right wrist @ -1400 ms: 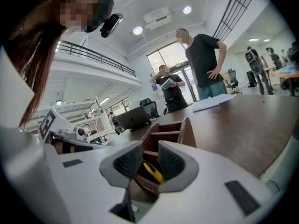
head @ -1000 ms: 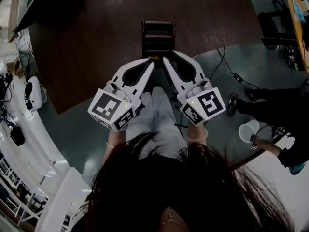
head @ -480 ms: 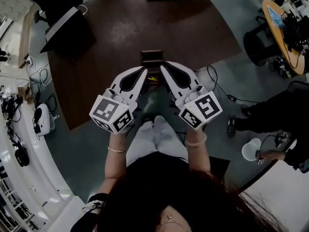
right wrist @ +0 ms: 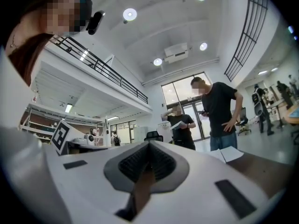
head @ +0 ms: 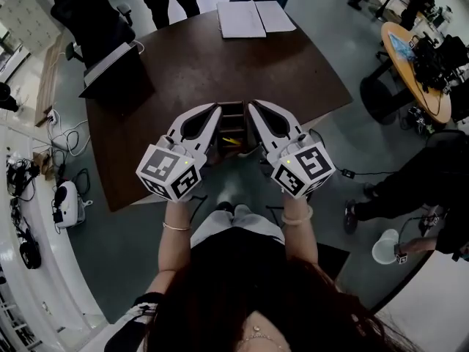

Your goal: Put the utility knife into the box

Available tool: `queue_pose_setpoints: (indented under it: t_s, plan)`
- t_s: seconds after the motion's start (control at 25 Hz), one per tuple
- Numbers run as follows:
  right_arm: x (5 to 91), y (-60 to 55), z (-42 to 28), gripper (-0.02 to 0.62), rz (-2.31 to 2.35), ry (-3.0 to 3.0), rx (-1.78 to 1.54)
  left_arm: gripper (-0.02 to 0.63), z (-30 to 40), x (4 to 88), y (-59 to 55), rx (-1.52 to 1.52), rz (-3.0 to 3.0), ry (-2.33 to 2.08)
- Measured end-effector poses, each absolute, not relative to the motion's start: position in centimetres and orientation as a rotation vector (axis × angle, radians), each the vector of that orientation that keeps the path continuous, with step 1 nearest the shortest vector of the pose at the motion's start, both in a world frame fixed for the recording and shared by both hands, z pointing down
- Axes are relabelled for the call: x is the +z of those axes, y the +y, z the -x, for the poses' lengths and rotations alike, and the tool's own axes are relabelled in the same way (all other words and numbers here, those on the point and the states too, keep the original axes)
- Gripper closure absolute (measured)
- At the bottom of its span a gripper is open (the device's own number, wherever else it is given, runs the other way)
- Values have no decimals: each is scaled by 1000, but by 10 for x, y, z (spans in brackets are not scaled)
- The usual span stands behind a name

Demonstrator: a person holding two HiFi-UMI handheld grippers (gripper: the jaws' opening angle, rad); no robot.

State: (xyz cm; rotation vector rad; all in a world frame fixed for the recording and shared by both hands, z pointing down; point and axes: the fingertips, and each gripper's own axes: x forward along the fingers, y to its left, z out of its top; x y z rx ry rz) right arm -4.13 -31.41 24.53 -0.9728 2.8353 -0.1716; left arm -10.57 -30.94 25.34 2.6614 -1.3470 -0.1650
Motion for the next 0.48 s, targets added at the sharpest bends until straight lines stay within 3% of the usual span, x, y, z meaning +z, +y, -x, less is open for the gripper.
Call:
queue_pose_setpoints:
  t_s: [0.48]
  plan:
    - [240,-305,44,580,1042,2850,-128,604,99,242,-298,-195,-2722,-1292]
